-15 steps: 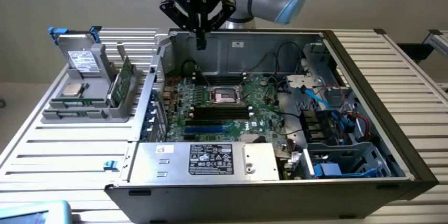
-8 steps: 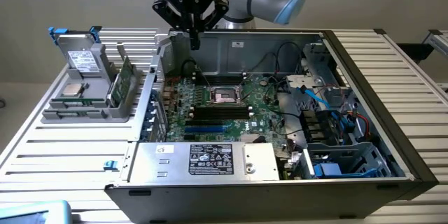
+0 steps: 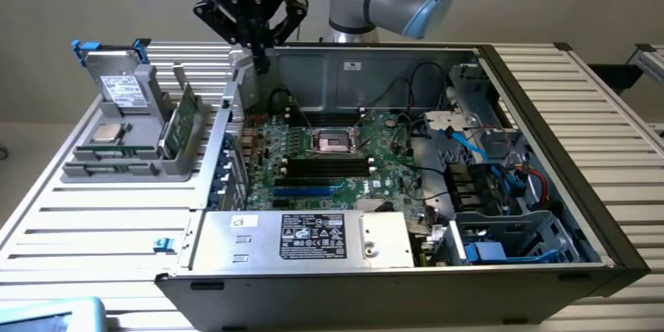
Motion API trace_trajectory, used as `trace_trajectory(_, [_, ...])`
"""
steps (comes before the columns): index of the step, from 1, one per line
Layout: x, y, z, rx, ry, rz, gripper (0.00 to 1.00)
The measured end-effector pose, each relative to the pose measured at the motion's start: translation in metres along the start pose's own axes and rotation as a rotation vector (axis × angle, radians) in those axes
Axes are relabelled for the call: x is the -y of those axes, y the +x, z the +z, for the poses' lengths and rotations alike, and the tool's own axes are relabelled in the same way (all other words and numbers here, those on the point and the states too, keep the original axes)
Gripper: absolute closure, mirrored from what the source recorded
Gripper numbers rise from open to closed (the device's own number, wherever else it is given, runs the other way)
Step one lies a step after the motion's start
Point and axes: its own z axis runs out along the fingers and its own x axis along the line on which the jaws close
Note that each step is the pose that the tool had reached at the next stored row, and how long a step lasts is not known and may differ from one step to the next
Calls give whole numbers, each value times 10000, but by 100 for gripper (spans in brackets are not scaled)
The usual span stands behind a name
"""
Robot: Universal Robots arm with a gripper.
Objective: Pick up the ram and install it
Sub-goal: 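Reach for the ram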
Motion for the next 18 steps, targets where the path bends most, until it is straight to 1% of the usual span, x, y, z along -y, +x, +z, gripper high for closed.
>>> trace_trajectory(8, [19, 347, -6, -1, 0, -11, 89])
trace_trajectory(18, [28, 803, -14, -20, 1, -10, 89])
